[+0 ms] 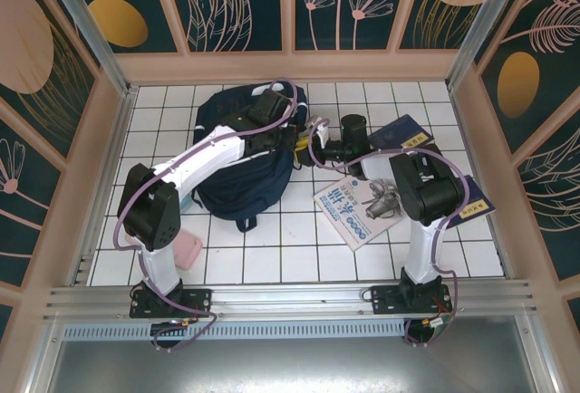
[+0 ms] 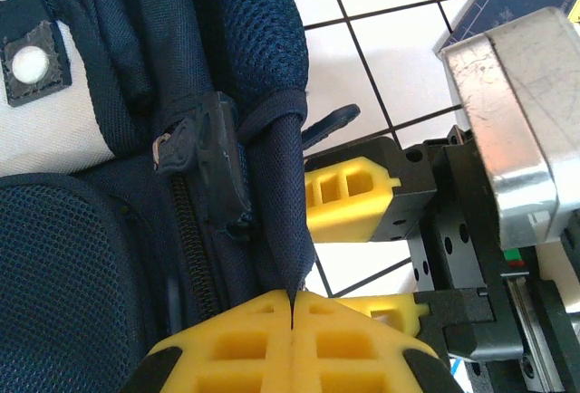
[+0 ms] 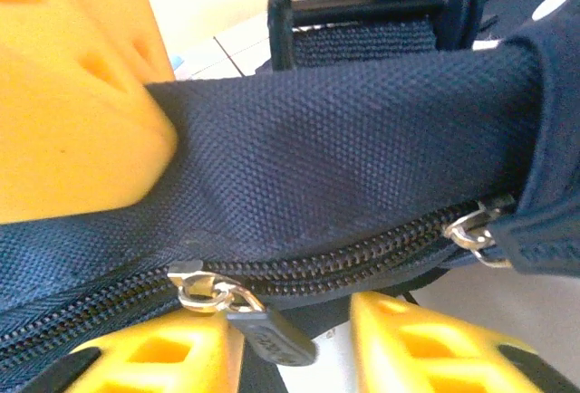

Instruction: Pack the student bag

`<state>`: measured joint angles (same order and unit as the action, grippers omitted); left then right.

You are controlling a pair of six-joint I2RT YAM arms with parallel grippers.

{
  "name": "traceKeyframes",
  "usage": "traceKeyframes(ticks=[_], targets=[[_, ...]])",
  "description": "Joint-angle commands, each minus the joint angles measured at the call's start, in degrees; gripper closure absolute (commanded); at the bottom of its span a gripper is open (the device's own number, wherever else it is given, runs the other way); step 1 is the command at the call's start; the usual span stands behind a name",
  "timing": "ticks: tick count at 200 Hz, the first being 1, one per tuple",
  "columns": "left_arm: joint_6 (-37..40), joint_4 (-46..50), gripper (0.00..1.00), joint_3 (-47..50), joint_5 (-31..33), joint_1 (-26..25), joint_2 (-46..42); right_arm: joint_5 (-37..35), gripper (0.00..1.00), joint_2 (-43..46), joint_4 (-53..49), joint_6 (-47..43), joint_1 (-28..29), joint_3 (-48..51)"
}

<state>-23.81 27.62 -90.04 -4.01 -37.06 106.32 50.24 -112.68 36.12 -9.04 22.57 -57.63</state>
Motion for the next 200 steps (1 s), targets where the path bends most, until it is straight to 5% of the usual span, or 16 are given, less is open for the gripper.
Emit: traceKeyframes(ticks=[1,28,56,126,200], targets=[[0.1,-3.2,1.0,-0.4,-0.4,0.0,-3.2,2.0,0.71,-0.3,4.9,-0.8,0.5,-1.5],[0.2,-3.2,1.0,-0.7,0.0,0.1,-2.9,1.7,0.91,0.8,5.1,-1.0,0.5,-0.4],[0.0,-3.6,1.0,-1.8,0.2,0.0,-1.5,0.4,0.99,4.1,4.6,-1.0,0.4,3.3],[-2.7,-8.5,1.0,-6.6,-0.7,0.0,4.9,-3.6,1.0,15.3,1.6,0.3,1.2,15.7],[-5.5,-12.4,1.0,-12.2,-2.4,0.0,11.9,-14.1,1.0,23.7,2.1,10.1,10.5,25.1]])
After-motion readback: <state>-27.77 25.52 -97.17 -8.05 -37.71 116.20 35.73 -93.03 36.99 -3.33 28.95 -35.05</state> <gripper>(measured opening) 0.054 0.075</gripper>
